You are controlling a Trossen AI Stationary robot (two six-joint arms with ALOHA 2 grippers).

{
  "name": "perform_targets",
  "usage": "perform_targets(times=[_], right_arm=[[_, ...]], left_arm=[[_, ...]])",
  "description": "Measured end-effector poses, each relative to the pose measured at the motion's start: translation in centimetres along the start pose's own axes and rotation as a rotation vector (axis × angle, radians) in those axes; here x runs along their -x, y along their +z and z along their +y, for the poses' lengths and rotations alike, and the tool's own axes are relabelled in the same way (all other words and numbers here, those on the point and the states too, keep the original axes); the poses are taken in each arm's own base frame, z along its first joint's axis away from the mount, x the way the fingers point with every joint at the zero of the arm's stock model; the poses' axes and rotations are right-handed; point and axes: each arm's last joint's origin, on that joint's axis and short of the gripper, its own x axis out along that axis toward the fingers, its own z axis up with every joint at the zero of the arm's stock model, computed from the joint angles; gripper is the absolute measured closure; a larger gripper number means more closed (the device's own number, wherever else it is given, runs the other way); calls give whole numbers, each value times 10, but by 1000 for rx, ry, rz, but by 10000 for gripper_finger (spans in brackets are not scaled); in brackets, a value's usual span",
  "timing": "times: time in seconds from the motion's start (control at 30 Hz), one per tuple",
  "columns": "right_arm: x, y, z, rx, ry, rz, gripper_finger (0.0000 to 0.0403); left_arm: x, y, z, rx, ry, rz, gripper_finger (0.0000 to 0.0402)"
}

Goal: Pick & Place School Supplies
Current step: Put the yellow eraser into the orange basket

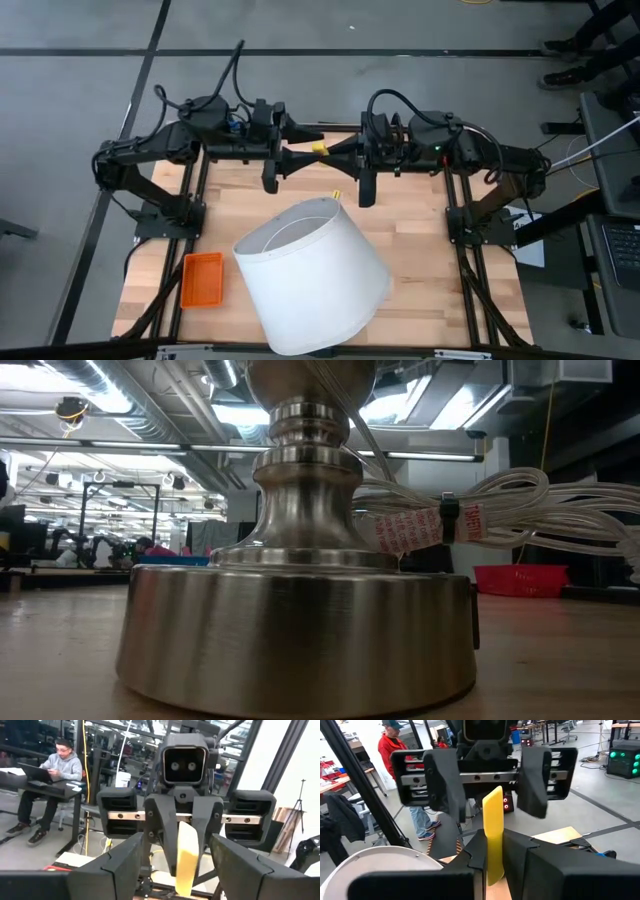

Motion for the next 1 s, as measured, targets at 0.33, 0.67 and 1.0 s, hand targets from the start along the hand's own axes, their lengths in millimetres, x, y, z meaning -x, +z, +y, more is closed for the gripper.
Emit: perform_targets(times=[0.33, 0.67, 1.0], right_arm=[[0, 0, -1, 3, -10, -2, 371], [0, 0, -1, 7, -14, -3, 371], [0, 4, 2, 6, 20, -40, 326]], left_arm=[[0, 4, 0, -9, 16, -45, 322], [1, 3, -1, 29, -33, -28, 378], [3, 7, -2, 18, -45, -64, 399]])
